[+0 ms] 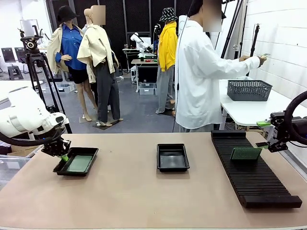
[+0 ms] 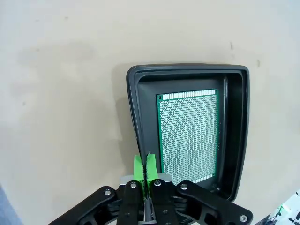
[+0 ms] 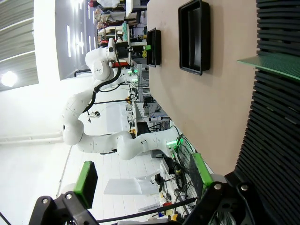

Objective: Inspect and transfer BCBs to ESD trays.
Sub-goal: Pick up the ESD tray and place it on the left side of the table.

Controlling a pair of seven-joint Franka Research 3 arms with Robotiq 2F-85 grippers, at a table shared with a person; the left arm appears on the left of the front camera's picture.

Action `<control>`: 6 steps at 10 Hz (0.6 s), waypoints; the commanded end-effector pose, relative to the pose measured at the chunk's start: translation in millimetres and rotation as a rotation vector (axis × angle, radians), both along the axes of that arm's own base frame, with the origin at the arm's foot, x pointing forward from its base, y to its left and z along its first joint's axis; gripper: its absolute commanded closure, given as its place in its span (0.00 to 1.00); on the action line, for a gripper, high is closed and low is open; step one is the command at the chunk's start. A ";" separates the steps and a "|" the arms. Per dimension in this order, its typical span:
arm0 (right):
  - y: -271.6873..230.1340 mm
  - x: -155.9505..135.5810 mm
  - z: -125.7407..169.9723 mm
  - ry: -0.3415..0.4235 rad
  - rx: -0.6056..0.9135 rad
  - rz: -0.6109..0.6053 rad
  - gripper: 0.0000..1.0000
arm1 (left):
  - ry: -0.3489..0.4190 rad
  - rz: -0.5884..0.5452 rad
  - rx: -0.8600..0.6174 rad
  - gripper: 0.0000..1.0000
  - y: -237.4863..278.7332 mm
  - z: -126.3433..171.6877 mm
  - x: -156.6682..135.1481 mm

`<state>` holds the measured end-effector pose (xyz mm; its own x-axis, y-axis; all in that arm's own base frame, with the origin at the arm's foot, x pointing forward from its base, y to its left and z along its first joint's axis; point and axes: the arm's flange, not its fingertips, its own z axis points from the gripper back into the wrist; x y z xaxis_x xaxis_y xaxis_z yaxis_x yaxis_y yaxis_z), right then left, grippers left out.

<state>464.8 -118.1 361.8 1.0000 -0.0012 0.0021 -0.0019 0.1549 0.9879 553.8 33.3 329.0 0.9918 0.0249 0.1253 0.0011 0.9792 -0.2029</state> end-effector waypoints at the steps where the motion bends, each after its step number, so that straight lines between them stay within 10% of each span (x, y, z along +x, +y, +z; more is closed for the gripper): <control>1: 0.4 -2.3 2.3 -0.001 -0.006 0.008 0.00 | 0.013 -0.024 0.019 1.00 24.3 4.4 -1.1; 6: 0.4 -2.3 2.3 -0.001 -0.006 0.008 0.00 | -0.016 0.010 0.018 1.00 82.1 13.2 -4.1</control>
